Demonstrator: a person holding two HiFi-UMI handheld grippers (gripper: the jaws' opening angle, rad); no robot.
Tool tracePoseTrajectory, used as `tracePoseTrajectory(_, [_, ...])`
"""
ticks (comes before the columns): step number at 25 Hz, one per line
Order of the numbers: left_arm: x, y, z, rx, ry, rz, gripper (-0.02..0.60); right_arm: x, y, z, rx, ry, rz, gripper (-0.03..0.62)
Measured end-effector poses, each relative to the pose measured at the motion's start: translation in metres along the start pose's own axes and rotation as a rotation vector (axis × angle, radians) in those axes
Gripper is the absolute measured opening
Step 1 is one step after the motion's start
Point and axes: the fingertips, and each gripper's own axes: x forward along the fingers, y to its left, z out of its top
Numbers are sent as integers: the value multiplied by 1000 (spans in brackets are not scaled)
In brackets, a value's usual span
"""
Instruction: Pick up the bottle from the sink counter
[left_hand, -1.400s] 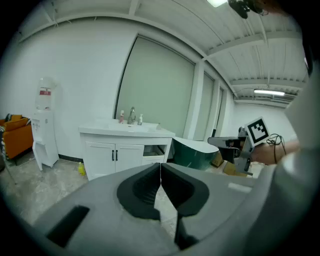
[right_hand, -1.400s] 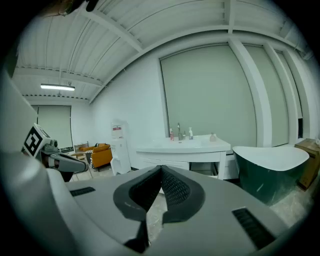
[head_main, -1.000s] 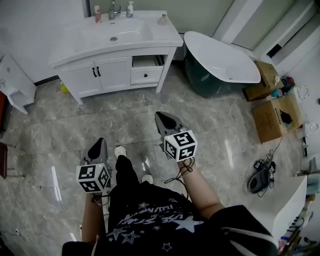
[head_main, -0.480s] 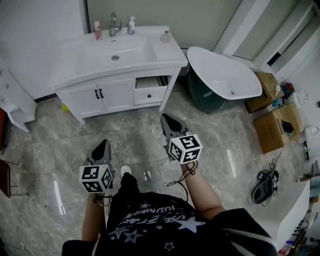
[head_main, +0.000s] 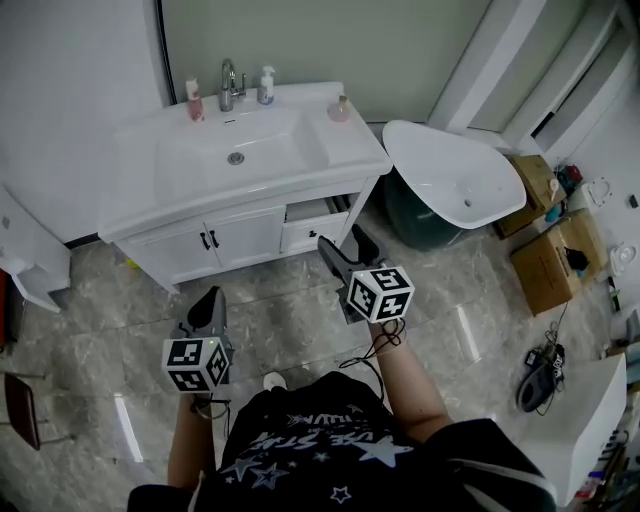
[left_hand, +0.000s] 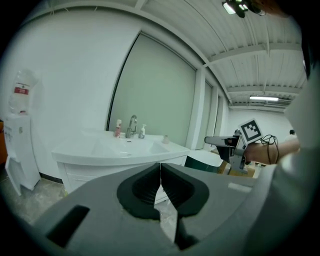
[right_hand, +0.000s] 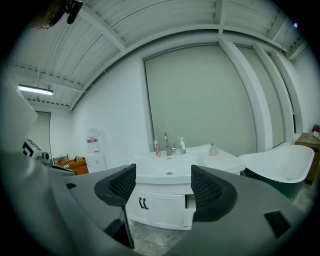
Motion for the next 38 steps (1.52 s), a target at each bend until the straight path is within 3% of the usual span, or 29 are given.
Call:
tracePoseTrajectory(5, [25, 35, 0, -33, 27, -1, 20, 34, -11, -4, 12, 38, -39, 354])
tracePoseTrajectory(14, [91, 65, 14, -33, 52, 5, 20, 106, -69, 7, 34, 39, -81, 359])
tracePoseTrajectory(25, [258, 96, 65, -16, 82, 70, 20, 266, -211, 45, 53, 35, -86, 362])
tracePoseTrajectory(31, [349, 90, 92, -18, 115, 73, 20, 338, -292, 70, 43, 50, -113, 362])
tracePoseTrajectory(38, [428, 84, 120, -11, 121, 74, 20, 398, -356, 78, 37, 79, -119, 362])
